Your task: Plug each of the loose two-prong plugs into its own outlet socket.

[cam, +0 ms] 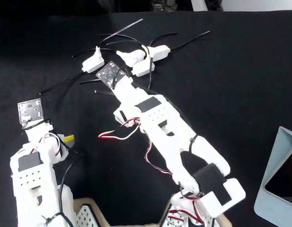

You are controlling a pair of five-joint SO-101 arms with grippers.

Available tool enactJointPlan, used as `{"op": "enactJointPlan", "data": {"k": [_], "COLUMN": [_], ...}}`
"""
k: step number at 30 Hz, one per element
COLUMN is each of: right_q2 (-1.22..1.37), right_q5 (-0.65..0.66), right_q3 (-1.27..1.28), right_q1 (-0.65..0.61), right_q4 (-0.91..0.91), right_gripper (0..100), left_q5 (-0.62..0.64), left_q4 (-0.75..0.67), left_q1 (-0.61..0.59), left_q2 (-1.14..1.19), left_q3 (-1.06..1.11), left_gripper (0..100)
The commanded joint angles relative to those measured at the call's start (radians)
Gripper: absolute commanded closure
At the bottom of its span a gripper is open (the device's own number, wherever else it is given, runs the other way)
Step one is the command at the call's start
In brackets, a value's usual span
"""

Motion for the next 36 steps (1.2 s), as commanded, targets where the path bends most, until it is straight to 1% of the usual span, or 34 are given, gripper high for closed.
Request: {"op": "enactJointPlan", "data": {"k": [1,11,18,22,28,36], "right_q2": [0.001,-0.005,0.002,0.028,0.125,0.130], "right_q5": [0.002,0.000,0.002,0.002,0.008,0.008], "right_q3": [-0.062,-0.028,-0.022,-0.007,0.028,0.028], "right_q1": [-0.015,-0.089,-0.040,-0.040,-0.021,-0.012], "right_q4": [-0.018,-0.017,-0.018,-0.018,-0.107,-0.081], "right_gripper": [98.6,98.6,98.6,98.6,98.7,98.7], "left_q5": [-0.006,-0.006,-0.006,-0.006,-0.006,-0.006], "left_q4": [-0.020,-0.020,-0.020,-0.020,-0.020,-0.020], "left_q1": [-0.007,-0.007,-0.007,-0.007,-0.007,-0.007], "left_q2": [-0.012,-0.012,-0.012,-0.012,-0.012,-0.012], "left_q3": [-0.001,0.001,0.001,0.001,0.001,0.001], "left_gripper": [68,68,68,68,68,68]}}
